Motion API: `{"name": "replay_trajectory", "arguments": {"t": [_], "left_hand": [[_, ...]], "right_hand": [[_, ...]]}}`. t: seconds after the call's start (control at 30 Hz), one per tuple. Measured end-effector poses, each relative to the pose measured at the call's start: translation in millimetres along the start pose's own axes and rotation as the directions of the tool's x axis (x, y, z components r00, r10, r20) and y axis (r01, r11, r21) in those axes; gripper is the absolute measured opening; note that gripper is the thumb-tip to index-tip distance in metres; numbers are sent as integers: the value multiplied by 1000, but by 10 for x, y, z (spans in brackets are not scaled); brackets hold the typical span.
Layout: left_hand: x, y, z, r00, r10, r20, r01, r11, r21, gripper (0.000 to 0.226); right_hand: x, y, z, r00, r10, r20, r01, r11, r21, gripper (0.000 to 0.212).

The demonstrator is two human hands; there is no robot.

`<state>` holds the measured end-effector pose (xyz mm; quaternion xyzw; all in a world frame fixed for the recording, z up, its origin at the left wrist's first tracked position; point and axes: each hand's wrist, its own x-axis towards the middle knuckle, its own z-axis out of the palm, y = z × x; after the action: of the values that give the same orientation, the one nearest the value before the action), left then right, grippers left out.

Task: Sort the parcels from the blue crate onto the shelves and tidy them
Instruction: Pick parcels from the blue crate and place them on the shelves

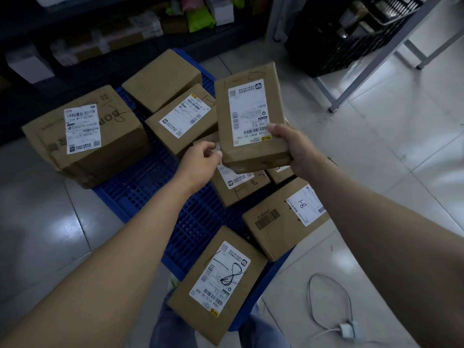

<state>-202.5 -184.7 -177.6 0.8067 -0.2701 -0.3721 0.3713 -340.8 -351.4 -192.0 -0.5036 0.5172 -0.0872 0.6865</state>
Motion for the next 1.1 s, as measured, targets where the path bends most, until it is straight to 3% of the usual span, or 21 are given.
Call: {"name": "replay_trajectory", "arguments": {"t": [0.07,0.2,0.53,0.7,0.83,0.97,1.03,1.1], "left_hand": [[18,-7,13,1000,-11,-8,11,1000,-2,39],[28,-51,80,999,-49,-17,49,998,25,36],[8,-249,247,987,-162,-17,163,986,36,37],[82,-385,284,908,-405,109,419,870,-260,38],[175,-469,363,855,-487,180,516,758,-400,40],[239,-520,503,827,-510,238,556,674,-486,14],[259,-520,537,823,-512,246,557,644,-524,13],[305,-587,558,815,-523,249,563,613,-554,29]], "right_hand": [[-66,-10,-74,999,-23,-30,23,1000,-4,97],[-146,14,-202,994,-51,-92,51,999,-12,103],[-135,41,-481,980,-136,-146,142,989,33,76],[-77,62,-566,975,-149,-162,161,985,60,76],[-36,123,-620,974,-159,-159,169,984,50,76],[-31,186,-723,976,-165,-139,178,980,88,71],[-31,204,-759,981,-166,-99,176,978,109,61],[-33,214,-777,983,-177,-57,183,975,129,35]]}}
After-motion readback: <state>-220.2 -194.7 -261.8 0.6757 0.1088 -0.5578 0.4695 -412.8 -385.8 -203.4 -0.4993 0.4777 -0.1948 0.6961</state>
